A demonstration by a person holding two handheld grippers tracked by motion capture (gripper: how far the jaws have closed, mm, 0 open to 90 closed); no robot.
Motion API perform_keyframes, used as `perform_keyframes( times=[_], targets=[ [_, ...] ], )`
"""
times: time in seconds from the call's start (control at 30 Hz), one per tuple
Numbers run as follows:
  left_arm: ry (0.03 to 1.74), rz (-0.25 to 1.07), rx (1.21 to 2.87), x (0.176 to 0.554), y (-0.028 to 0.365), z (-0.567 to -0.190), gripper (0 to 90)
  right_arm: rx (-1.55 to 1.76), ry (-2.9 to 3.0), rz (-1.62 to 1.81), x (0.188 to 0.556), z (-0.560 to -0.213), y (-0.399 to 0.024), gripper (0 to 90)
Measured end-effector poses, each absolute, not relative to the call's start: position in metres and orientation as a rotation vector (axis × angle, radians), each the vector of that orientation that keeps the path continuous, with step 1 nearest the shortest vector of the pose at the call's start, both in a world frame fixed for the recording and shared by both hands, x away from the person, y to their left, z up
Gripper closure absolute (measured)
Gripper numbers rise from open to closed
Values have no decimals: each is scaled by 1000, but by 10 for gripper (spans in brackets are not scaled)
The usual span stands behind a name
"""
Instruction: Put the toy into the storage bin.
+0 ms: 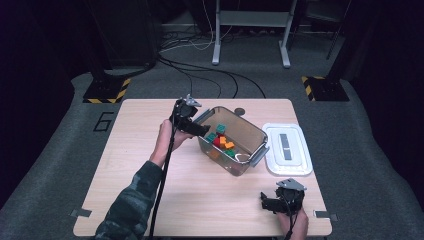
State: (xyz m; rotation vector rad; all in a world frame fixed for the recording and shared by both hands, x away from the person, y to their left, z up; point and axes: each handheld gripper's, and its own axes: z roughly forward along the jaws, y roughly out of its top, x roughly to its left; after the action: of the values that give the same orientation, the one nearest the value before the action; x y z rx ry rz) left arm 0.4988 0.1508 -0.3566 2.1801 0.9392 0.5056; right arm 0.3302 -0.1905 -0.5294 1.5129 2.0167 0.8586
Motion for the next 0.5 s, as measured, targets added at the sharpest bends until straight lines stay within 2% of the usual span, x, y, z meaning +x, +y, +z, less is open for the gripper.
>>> perform_keyframes(
  times=[0.23, 0.5],
  targets=[
    [956, 517, 2171, 478, 168, -367, 60, 1513, 2017, 859, 330, -529, -191, 17],
    [979, 492, 2196, 458, 187, -392, 51, 1513, 2016, 859, 330, -529, -190, 17]
  ],
)
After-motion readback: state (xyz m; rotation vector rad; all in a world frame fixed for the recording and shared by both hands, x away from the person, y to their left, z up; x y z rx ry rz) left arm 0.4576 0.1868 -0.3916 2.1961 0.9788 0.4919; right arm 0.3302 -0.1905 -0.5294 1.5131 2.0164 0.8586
